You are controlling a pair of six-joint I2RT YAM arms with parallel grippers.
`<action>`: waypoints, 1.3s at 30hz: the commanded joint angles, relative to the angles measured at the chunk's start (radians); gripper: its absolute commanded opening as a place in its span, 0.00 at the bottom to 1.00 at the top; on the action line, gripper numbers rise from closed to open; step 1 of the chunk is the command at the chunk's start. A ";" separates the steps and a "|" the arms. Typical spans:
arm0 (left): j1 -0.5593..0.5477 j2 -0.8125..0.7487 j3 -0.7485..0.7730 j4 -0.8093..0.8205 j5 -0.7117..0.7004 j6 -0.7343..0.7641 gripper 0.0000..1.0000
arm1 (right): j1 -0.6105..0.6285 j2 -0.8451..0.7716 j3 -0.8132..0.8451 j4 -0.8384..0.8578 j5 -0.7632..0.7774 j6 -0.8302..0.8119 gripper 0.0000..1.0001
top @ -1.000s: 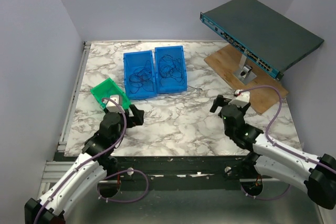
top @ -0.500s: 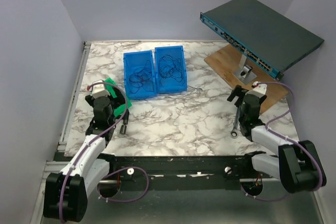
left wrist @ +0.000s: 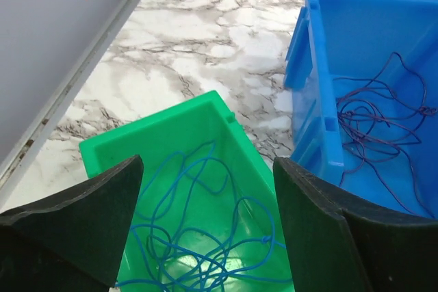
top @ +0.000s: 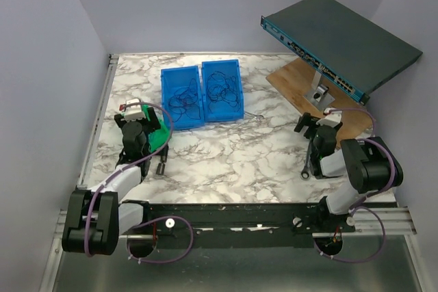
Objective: Untangle the cables
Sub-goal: Reset both arms
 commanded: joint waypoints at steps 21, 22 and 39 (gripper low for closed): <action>0.096 0.125 -0.115 0.450 0.369 0.110 0.99 | -0.002 0.013 0.010 0.125 -0.114 -0.063 1.00; 0.096 0.133 -0.095 0.435 0.419 0.141 0.99 | -0.001 0.013 0.011 0.122 -0.114 -0.062 1.00; 0.096 0.128 -0.072 0.375 0.367 0.114 0.99 | -0.001 0.013 0.011 0.121 -0.117 -0.062 1.00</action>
